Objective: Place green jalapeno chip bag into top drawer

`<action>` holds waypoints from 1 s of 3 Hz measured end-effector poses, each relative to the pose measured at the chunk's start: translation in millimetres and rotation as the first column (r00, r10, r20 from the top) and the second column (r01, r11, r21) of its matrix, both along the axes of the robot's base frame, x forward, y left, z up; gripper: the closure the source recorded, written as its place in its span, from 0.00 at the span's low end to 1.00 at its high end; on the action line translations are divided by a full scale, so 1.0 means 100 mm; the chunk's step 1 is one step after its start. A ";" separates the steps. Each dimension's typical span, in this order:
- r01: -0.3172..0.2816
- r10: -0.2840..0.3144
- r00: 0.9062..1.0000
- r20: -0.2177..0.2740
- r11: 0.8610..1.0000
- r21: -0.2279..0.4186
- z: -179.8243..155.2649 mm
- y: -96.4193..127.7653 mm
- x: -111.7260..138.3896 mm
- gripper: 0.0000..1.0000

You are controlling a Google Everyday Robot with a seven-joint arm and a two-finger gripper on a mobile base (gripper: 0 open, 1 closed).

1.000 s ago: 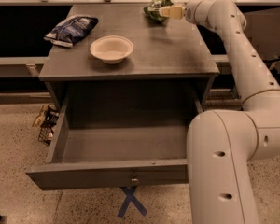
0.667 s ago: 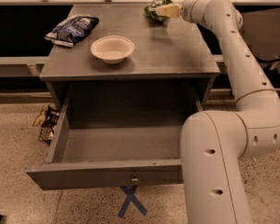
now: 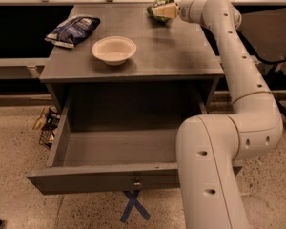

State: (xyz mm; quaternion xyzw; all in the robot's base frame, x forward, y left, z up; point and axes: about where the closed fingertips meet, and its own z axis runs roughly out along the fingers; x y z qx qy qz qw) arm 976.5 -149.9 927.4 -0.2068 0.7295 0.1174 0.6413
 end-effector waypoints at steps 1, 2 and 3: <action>-0.016 0.017 1.000 -0.017 1.000 0.018 -0.04 0.09 0.00 0.02; -0.051 0.054 0.998 -0.046 0.998 0.048 -0.11 0.18 -0.05 0.24; -0.088 0.096 0.992 -0.086 0.992 0.093 -0.25 0.26 -0.10 0.47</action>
Offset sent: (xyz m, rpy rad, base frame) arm 0.0930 -0.0162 0.0209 0.0822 0.0848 0.1005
